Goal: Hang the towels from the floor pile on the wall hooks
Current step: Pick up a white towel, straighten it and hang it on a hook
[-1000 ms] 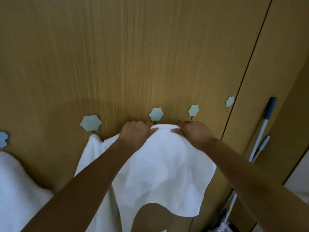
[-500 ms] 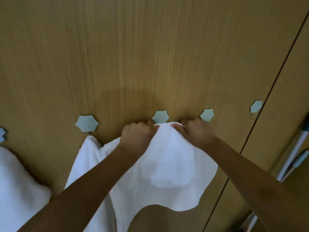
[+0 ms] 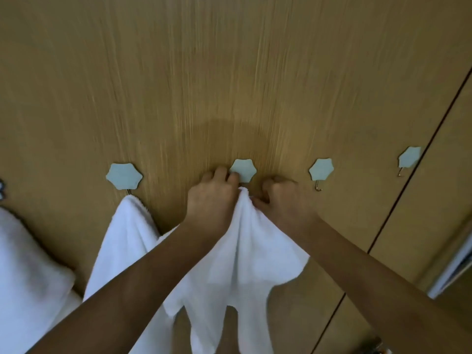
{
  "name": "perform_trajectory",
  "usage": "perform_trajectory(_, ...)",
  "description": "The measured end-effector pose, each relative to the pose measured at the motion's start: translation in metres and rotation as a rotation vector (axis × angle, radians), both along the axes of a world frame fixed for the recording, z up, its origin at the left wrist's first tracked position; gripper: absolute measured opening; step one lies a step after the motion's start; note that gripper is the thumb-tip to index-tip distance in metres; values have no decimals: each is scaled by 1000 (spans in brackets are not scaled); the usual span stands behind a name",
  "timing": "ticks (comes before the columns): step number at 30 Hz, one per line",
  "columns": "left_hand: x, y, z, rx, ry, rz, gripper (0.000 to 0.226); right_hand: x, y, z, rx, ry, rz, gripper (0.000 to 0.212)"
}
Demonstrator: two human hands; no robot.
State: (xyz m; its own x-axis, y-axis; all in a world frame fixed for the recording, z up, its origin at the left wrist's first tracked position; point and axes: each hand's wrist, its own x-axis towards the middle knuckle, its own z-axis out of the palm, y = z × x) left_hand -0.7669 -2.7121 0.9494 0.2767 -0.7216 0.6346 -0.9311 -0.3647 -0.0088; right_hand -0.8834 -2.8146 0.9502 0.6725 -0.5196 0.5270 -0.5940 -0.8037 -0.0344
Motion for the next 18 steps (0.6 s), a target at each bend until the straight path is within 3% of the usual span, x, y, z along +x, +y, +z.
perform_trajectory(2,0,-1,-4,-50,-7,-89,25,3,7,-6,92,-87,106,25)
perform_trajectory(4,0,2,-7,19,141,-156,22,7,6,-13,238,-155,186,21)
perform_trajectory(7,8,1,-25,32,220,-233,26,7,3,-18,382,-253,245,16)
perform_trajectory(10,6,8,-43,-32,259,-269,22,5,3,-27,374,-268,263,18)
perform_trajectory(14,-5,14,-63,-104,285,-278,47,0,10,-40,354,-264,308,22)
perform_trajectory(18,-8,11,-67,-139,359,-248,44,-4,15,-43,314,-215,331,14)
